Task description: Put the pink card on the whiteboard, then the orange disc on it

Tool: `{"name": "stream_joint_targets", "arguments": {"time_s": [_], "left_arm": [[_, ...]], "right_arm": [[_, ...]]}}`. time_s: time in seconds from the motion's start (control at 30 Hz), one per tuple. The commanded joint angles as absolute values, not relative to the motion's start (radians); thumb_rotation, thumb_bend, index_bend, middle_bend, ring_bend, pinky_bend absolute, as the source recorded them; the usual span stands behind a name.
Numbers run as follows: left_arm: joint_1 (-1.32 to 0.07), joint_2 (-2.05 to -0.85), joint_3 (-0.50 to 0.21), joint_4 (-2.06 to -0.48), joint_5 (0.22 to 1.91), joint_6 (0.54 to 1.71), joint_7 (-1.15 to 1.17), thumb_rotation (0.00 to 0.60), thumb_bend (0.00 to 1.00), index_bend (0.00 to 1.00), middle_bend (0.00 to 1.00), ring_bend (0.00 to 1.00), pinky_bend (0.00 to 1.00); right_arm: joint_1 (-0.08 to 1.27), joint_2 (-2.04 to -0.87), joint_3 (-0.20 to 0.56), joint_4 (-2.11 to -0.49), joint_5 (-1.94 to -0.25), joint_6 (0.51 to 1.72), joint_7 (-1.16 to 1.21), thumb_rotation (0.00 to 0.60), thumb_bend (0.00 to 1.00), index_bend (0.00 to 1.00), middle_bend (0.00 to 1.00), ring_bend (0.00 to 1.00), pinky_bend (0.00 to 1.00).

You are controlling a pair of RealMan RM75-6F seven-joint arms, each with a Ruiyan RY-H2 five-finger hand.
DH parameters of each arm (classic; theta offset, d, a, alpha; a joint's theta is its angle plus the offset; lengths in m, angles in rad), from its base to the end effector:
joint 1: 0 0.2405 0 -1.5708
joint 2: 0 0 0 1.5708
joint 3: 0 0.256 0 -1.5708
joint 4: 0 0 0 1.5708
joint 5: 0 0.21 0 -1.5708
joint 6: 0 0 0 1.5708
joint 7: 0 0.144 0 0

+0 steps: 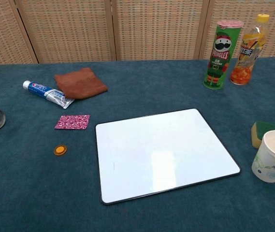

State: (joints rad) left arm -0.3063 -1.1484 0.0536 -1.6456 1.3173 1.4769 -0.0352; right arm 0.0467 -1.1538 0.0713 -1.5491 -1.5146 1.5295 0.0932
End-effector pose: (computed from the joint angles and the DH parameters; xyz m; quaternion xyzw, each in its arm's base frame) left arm -0.2921 0.2250 0.1411 -0.5892 -0.4217 -0.4089 0.5548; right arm -0.3210 -0.1738 0.1620 0.5640 -0.3952 0.4203 0.5908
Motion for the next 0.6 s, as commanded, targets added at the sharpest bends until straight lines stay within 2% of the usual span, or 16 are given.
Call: {"name": "stream_joint_targets", "arguments": {"time_s": [0.03, 0.2, 0.33, 0.6], "left_arm": [[-0.448, -1.142, -0.033, -1.681, 1.272, 1.286, 0.031, 0.600, 0.07, 0.02, 0.00, 0.00, 0.00], [-0.571, -1.210, -0.106, -1.655, 1.160, 1.102, 0.107, 0.600, 0.20, 0.15, 0.00, 0.00, 0.00], [-0.652, -1.300, -0.140, -1.588, 1.054, 1.010, 0.225, 0.600, 0.21, 0.20, 0.00, 0.00, 0.00], [-0.741, -1.444, -0.169, -1.502, 0.855, 0.950, 0.408, 0.600, 0.21, 0.24, 0.00, 0.00, 0.00]], "right_arm": [[0.046, -1.151, 0.071, -1.547, -1.515, 1.528, 0.101, 0.600, 0.00, 0.00, 0.00, 0.00, 0.00], [0.047, -1.148, 0.070, -1.545, -1.513, 1.523, 0.113, 0.600, 0.00, 0.00, 0.00, 0.00, 0.00], [0.048, -1.144, 0.069, -1.547, -1.512, 1.518, 0.124, 0.600, 0.00, 0.00, 0.00, 0.00, 0.00], [0.050, -1.137, 0.067, -1.552, -1.509, 1.508, 0.137, 0.600, 0.00, 0.00, 0.00, 0.00, 0.00]]}}
